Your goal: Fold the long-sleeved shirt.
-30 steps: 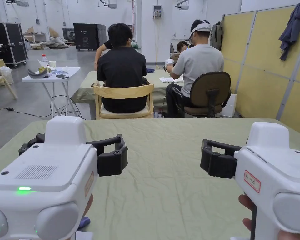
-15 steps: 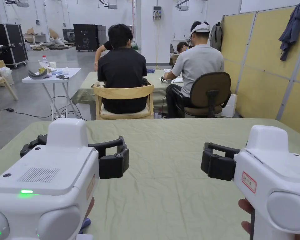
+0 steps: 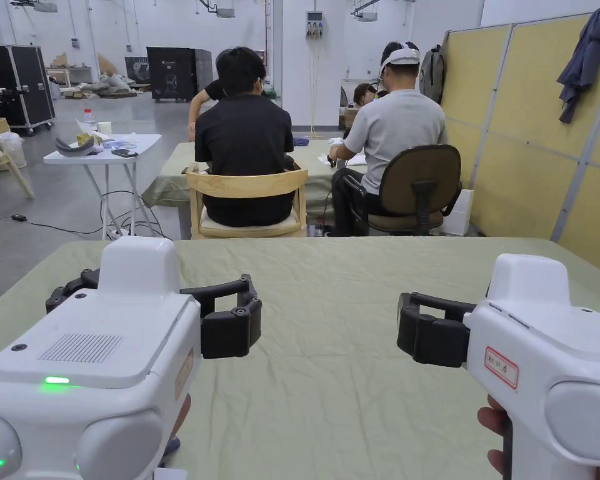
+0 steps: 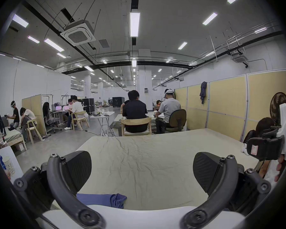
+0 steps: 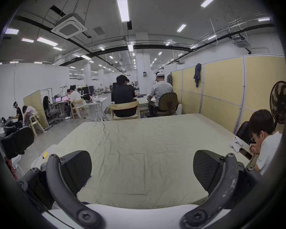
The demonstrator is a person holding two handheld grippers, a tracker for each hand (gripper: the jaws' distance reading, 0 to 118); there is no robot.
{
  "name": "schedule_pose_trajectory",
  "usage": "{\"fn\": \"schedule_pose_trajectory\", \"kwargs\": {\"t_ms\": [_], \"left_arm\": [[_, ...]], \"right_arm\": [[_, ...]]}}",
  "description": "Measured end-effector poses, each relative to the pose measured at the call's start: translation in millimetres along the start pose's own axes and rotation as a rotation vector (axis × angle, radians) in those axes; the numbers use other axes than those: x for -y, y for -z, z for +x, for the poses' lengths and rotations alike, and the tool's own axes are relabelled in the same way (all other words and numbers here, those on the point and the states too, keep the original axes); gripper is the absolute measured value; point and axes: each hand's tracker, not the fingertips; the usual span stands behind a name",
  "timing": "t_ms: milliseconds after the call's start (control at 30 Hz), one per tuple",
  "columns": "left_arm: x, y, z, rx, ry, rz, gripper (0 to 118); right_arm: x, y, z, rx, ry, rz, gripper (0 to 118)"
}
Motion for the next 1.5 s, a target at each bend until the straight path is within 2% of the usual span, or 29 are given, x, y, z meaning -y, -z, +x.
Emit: {"fn": "schedule_pose_trajectory", "kwargs": {"t_ms": [800,1233,1500], "left_arm": [[-0.3,-0.8,-3.9,0.008,-0.013,-0.003,118],[-1.2,1.6,-4.7,0.008,-0.018,-0.006,118],[-1.4,0.8,-5.7,0.011,-0.014,-0.008,118]], "right_arm": [[-0.9,0.5,1.5,0.018,0.02,-0.006,118],[-1.7,1.7,0.4,0.018,0.011,-0.006,118],[-0.6,0.3,-4.9,0.034,-0.027,0.01,118]]}}
